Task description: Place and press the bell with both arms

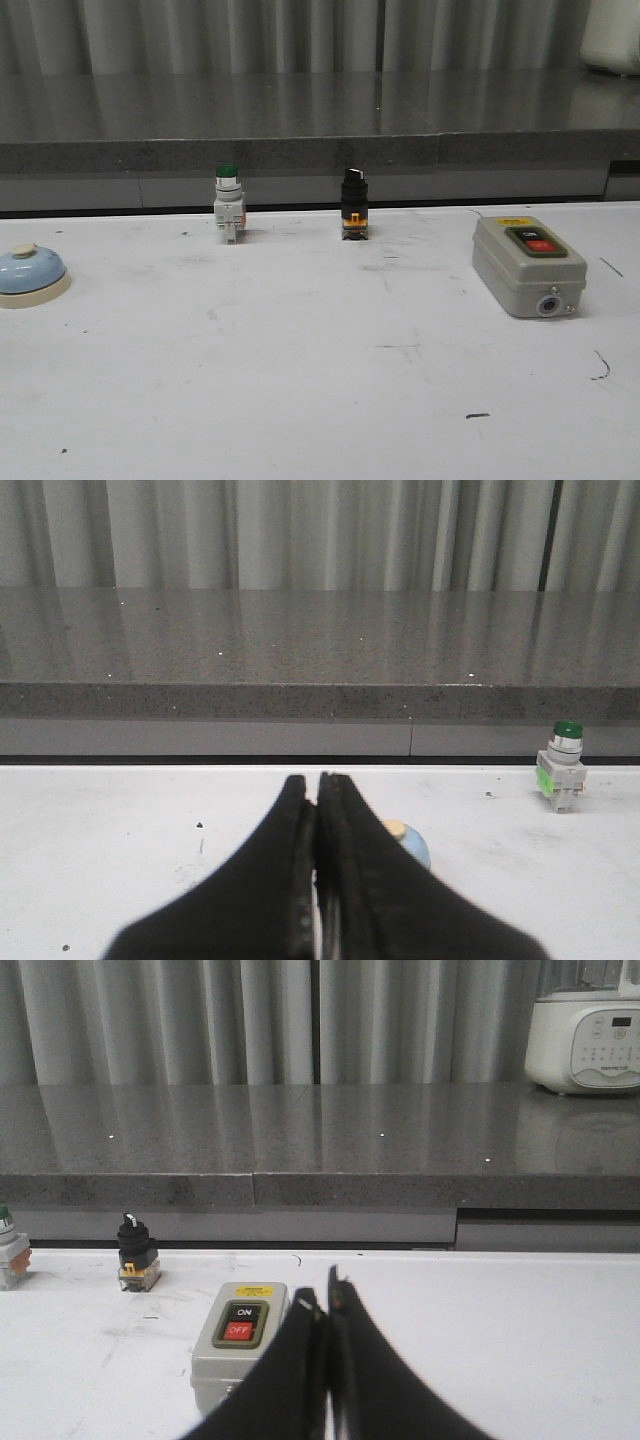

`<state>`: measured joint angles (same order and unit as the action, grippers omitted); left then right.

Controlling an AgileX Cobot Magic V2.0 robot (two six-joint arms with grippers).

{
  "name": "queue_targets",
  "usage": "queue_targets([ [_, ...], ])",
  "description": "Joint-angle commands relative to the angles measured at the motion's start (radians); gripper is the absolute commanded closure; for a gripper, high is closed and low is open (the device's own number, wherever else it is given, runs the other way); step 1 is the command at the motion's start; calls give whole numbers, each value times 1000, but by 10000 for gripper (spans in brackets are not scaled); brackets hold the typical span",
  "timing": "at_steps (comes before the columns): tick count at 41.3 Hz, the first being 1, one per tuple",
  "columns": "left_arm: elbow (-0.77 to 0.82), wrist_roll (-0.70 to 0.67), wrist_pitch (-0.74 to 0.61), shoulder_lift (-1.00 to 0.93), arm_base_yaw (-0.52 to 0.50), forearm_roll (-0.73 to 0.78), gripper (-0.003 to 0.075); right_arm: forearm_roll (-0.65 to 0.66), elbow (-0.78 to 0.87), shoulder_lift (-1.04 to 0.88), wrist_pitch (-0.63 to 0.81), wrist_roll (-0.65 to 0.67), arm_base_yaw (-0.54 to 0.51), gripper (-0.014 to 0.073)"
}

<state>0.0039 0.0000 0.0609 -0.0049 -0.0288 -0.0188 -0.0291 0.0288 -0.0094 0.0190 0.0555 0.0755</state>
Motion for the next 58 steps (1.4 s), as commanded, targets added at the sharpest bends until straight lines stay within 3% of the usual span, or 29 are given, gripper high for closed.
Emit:
queue_targets([
  [1,24,-9,-79,-16,6,-6,740,2,-7,-17,88,-5,-5,661],
  [37,24,-9,-86,-16,6,-6,740,2,-8,-17,91,-5,-5,661],
  [43,11,-9,-160,-16,6,-6,740,2,-40,-17,80,-5,-5,661],
  [54,-204,-9,-118,-10,6,-6,740,19,-243,-15,-102,-34,-5,661],
  [58,-324,-9,-40,15,6,-6,740,48,-337,6,-176,-55,-5,661],
])
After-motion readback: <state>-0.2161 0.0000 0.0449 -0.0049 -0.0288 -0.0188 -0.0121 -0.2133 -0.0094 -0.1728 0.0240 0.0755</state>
